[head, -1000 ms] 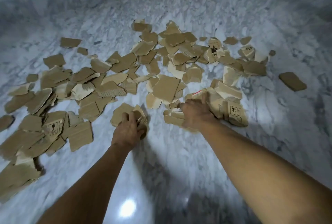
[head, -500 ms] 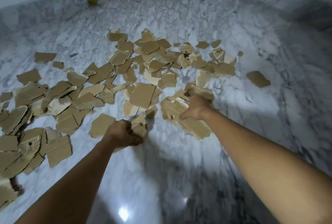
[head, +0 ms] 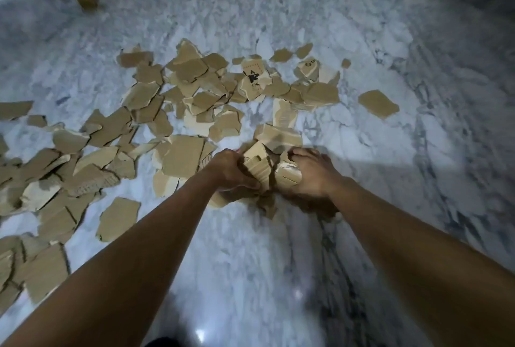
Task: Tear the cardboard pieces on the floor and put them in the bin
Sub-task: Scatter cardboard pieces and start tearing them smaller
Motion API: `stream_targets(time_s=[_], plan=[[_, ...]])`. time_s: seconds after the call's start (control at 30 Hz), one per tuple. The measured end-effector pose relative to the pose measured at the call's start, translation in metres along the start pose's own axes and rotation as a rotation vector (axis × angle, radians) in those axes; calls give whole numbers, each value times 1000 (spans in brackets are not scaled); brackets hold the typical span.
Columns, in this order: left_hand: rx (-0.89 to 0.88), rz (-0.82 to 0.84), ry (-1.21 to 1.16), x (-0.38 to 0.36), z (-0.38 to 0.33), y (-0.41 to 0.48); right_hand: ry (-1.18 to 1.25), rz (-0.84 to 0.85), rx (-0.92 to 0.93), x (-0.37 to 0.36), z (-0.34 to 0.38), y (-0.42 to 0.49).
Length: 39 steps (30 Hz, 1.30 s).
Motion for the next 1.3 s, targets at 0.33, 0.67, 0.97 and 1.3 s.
stream_targets(time_s=[0.33, 0.67, 0.97, 1.3], plan=[[35, -174, 104, -40, -3, 22, 366, -165, -104, -2, 5, -46], [-70, -98, 148, -23, -30, 39, 587, -306, -331, 100, -16, 54], [66, 94, 173, 26, 13, 32, 286, 25, -216, 60, 3, 107], [60, 54, -62, 36, 54, 30, 118, -115, -85, 28, 35, 107]])
Point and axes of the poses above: each hand's wrist, its own y-axis towards the middle knuckle, its own x-axis out of the back of the hand, z = x × y, the point moved 2 cm from there along y, towards the middle knuckle, and after that the axes turned 14 degrees about x, right-handed, at the moved point
